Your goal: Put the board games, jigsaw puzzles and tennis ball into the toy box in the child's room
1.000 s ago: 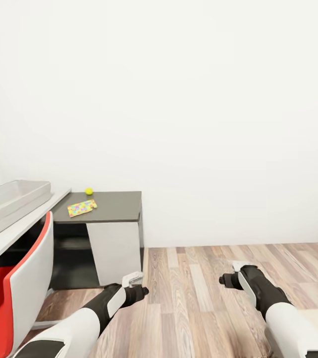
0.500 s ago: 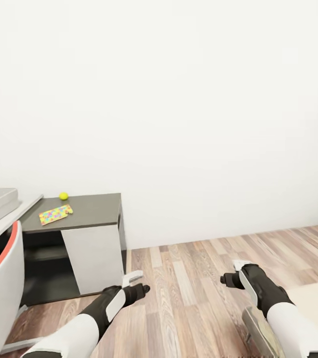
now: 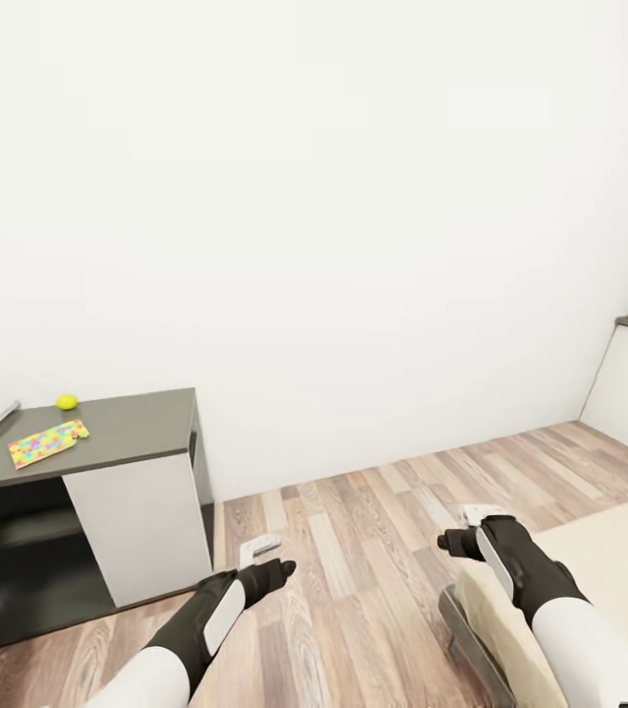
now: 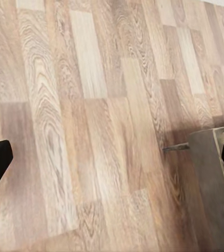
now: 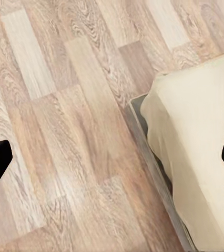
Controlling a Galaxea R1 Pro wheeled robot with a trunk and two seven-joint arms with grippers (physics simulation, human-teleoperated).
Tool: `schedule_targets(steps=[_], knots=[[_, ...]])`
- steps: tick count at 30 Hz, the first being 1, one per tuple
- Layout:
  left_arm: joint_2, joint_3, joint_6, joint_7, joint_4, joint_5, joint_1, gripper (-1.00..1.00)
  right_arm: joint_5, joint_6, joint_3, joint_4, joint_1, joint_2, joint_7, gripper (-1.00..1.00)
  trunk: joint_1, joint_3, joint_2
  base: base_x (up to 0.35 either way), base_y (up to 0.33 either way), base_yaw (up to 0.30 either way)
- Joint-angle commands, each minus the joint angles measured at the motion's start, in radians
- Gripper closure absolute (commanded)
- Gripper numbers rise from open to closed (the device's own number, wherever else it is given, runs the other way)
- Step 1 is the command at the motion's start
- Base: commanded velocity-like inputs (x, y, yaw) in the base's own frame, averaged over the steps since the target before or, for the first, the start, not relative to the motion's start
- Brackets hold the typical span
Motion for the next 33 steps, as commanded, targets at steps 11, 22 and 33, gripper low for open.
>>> schedule_targets(steps=[11, 22, 33], knots=[[0.0, -0.002, 0.009, 0.0, -0.029, 0.006, 0.016, -1.0, -0.018, 0.007, -0.001, -0.128, 0.039, -0.027, 0.001, -1.0, 0.0, -0.001, -0.001, 0.0, 0.0, -0.28], [0.0, -0.003, 0.01, -0.001, -0.046, 0.007, 0.021, -1.0, -0.05, 0.007, -0.001, -0.208, 0.061, -0.052, 0.002, -1.0, 0.0, -0.001, -0.001, 0.0, 0.0, -0.281], [0.0, -0.007, 0.076, 0.005, -0.197, 0.007, 0.018, -1.0, -0.116, 0.007, -0.001, -0.329, 0.114, -0.086, 0.001, -1.0, 0.0, -0.001, -0.001, 0.0, 0.0, -0.281]])
